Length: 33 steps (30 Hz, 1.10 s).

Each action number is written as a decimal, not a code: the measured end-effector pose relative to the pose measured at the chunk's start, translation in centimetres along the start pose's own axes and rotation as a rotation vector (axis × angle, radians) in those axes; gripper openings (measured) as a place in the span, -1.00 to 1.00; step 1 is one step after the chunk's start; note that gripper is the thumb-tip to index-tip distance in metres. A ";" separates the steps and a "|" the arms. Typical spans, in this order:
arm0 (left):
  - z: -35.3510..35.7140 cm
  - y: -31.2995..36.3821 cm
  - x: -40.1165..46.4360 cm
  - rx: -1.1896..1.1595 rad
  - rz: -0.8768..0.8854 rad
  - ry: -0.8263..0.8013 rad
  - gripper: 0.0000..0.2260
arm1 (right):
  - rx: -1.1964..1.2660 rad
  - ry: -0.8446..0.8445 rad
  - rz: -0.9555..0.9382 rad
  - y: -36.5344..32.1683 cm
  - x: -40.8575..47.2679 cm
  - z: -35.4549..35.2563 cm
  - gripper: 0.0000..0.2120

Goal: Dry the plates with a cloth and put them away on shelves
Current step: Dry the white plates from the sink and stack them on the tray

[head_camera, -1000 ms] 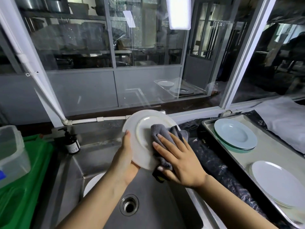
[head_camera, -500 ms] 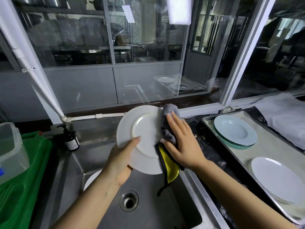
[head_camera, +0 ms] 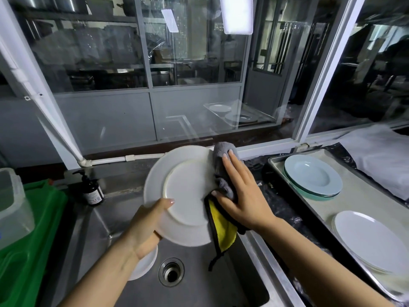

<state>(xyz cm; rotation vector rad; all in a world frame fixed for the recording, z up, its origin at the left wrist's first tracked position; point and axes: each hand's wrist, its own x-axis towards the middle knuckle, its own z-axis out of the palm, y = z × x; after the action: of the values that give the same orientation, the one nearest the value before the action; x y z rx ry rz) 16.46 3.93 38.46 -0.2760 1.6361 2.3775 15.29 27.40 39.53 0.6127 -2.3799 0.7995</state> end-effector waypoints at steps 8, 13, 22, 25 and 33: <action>-3.8 -2.1 0.9 0.057 0.043 -0.009 -0.40 | 0.296 -0.147 0.267 -1.0 -0.1 0.2 0.00; -4.1 -3.3 2.5 0.185 0.030 0.041 -0.36 | 0.332 -0.166 0.277 -1.5 0.6 -0.2 -0.09; -0.6 -3.5 2.9 -0.177 -0.433 -0.142 -0.10 | -0.378 -0.156 -0.250 -1.7 -1.9 1.4 -0.35; 0.6 -3.0 2.3 -0.190 -0.478 -0.250 -0.34 | -0.391 -0.212 -0.350 -1.4 -3.1 1.7 -0.43; 0.0 -3.7 1.5 -0.100 -0.373 -0.173 -0.69 | 0.133 -0.426 -0.038 -1.4 -3.8 1.0 -0.47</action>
<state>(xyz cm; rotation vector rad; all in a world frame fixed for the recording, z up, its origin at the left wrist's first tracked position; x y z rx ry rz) 16.13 5.35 34.68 -0.3485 1.2652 2.1358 18.60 26.65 37.10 0.9610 -2.6976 0.8874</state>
